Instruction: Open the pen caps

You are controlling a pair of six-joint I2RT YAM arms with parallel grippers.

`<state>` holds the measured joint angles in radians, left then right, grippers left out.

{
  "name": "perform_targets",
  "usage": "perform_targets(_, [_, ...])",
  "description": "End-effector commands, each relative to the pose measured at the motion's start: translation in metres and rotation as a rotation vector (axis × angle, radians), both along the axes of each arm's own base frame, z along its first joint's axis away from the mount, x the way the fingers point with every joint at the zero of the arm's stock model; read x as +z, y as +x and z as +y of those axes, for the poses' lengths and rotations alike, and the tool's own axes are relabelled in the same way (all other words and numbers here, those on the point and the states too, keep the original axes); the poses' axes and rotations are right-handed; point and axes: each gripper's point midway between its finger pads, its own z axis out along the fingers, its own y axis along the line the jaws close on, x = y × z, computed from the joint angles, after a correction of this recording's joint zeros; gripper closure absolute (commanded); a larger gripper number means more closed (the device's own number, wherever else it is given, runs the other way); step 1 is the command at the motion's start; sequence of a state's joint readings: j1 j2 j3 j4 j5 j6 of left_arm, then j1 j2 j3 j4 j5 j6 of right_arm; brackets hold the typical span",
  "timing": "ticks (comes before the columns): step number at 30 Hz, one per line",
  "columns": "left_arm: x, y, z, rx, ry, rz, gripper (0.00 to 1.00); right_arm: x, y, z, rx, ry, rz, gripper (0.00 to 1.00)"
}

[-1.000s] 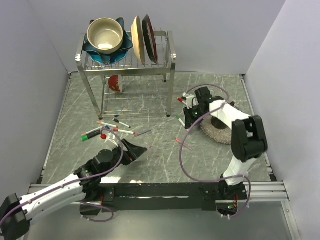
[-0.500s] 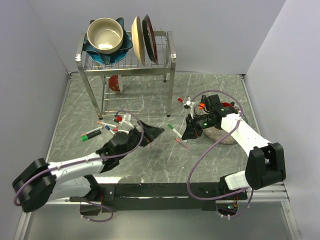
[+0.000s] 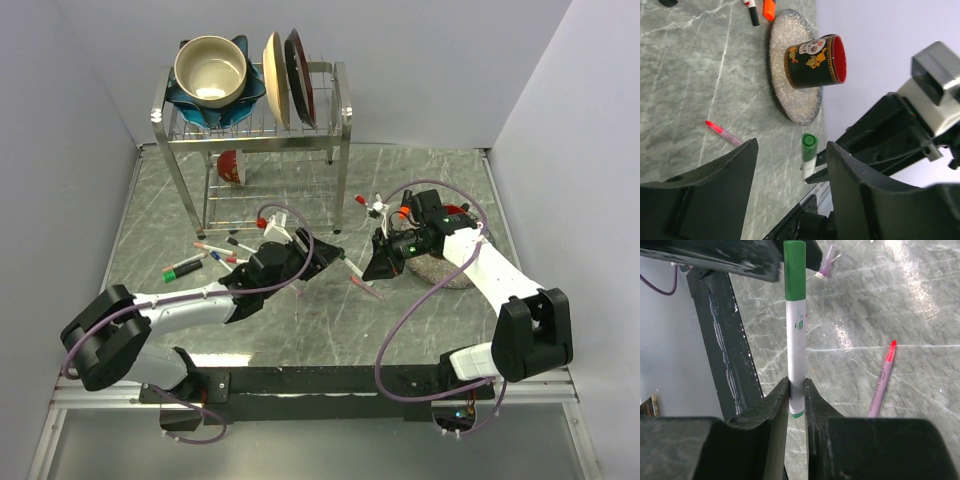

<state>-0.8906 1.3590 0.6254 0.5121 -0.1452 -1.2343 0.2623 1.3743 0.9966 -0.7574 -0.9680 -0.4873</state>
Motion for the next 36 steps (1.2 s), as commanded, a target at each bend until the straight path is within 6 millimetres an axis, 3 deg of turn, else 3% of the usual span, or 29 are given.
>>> perform_targets(1, [0.018, 0.005, -0.011, -0.008, -0.03, -0.016, 0.39, 0.012, -0.001, 0.004, 0.009, 0.03, -0.037, 1.0])
perform_targets(8, [0.012, 0.007, -0.02, -0.017, 0.0, -0.001, 0.45, 0.007, 0.0, 0.006, 0.005, 0.014, -0.032, 1.0])
perform_targets(11, [0.012, 0.008, -0.022, -0.021, 0.0, -0.003, 0.52, 0.006, 0.001, 0.006, 0.005, 0.011, -0.026, 1.0])
perform_targets(14, [0.011, 0.008, -0.024, -0.029, -0.002, -0.005, 0.66, 0.006, 0.0, 0.007, 0.009, 0.011, -0.03, 1.0])
perform_targets(15, [0.01, 0.007, -0.023, -0.029, -0.004, -0.002, 0.79, 0.005, -0.001, 0.007, 0.013, 0.01, -0.028, 1.0])
perform_targets(18, [0.011, 0.005, -0.023, -0.032, -0.017, -0.007, 0.99, 0.003, -0.002, 0.009, 0.021, 0.005, -0.023, 1.0])
perform_targets(21, [0.017, 0.002, -0.024, -0.047, -0.032, -0.028, 0.99, 0.003, -0.007, 0.014, 0.042, 0.01, -0.02, 0.75])
perform_targets(22, [0.018, -0.002, -0.026, -0.062, -0.038, -0.032, 0.99, 0.004, -0.008, 0.016, 0.053, 0.018, -0.023, 0.63])
perform_targets(25, [0.024, -0.01, -0.034, -0.095, -0.062, -0.053, 0.99, 0.006, -0.011, 0.021, 0.072, 0.032, -0.023, 0.52])
perform_targets(29, [0.029, -0.016, -0.041, -0.122, -0.084, -0.066, 0.99, 0.006, -0.009, 0.022, 0.059, 0.035, -0.019, 0.51])
perform_targets(30, [0.028, -0.015, -0.041, -0.122, -0.085, -0.062, 0.99, 0.005, -0.01, 0.023, 0.059, 0.033, -0.018, 0.52])
perform_targets(31, [0.027, -0.015, -0.041, -0.119, -0.085, -0.061, 0.99, 0.005, -0.01, 0.022, 0.056, 0.033, -0.016, 0.64])
perform_targets(32, [0.027, -0.012, -0.039, -0.096, -0.081, -0.061, 0.99, 0.006, -0.01, 0.022, 0.055, 0.034, -0.017, 0.86])
perform_targets(33, [0.028, -0.01, -0.032, -0.068, -0.078, -0.058, 0.99, 0.005, -0.01, 0.023, 0.055, 0.028, -0.017, 1.0])
perform_targets(34, [0.028, -0.004, -0.023, -0.011, -0.071, -0.058, 0.99, 0.005, -0.012, 0.023, 0.061, 0.024, -0.021, 1.0])
perform_targets(36, [0.029, 0.017, 0.02, 0.192, -0.06, -0.037, 0.99, 0.003, -0.016, 0.024, 0.087, 0.013, -0.023, 1.0])
